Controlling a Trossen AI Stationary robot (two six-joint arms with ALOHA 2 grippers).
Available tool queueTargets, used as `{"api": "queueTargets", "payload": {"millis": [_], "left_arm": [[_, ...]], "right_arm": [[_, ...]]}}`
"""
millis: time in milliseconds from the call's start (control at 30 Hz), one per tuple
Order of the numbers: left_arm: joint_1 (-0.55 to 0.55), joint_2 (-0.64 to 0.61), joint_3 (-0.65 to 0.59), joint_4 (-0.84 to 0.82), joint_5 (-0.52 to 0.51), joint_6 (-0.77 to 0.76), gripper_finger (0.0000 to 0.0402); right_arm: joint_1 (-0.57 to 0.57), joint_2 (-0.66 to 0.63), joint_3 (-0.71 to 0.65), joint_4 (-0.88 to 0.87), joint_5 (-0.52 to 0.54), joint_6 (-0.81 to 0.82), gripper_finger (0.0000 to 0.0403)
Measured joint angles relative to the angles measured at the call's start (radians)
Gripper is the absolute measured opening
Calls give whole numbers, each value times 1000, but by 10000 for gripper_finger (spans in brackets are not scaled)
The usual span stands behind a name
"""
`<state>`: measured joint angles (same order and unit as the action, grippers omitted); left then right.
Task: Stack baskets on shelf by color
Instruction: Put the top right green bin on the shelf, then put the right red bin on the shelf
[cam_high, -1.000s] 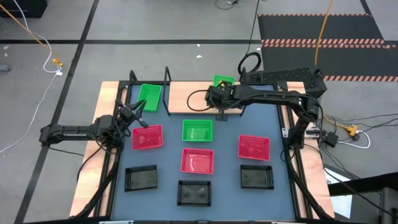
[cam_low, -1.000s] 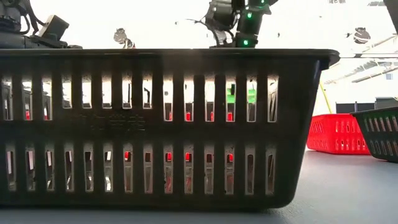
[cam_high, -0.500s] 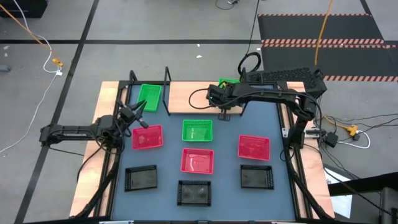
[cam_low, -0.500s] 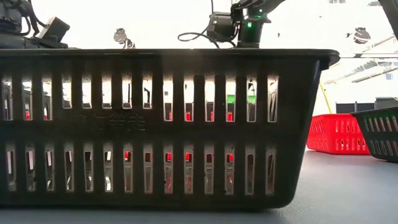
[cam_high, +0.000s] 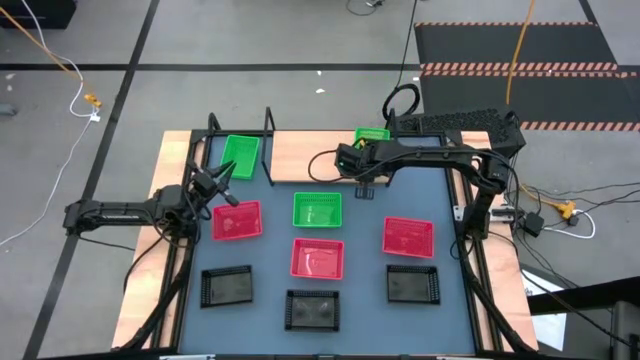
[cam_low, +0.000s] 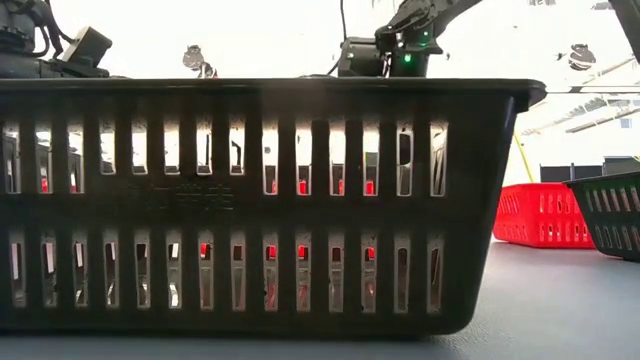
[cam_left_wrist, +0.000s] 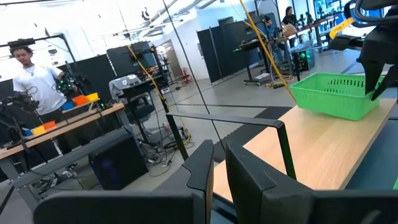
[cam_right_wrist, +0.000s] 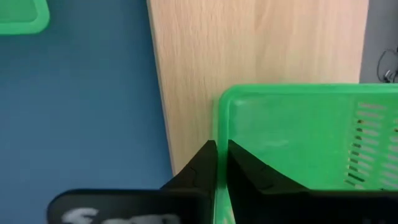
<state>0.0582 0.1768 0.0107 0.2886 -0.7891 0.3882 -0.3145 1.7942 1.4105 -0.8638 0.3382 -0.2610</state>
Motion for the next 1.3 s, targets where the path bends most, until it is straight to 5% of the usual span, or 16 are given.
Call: {"api": "queueTargets", "payload": {"millis": [467, 1067, 1300], "left_arm": [[0, 0, 0, -10, 0, 43, 47], [0, 0, 0, -95, 1, -16, 47], [0, 0, 0, -140, 1, -96, 47]], "right_arm": [[31, -118, -1, 33, -2, 10, 87], [169, -184, -24, 219, -40, 162, 91], [188, -184, -83, 486, -198, 172, 91]]}}
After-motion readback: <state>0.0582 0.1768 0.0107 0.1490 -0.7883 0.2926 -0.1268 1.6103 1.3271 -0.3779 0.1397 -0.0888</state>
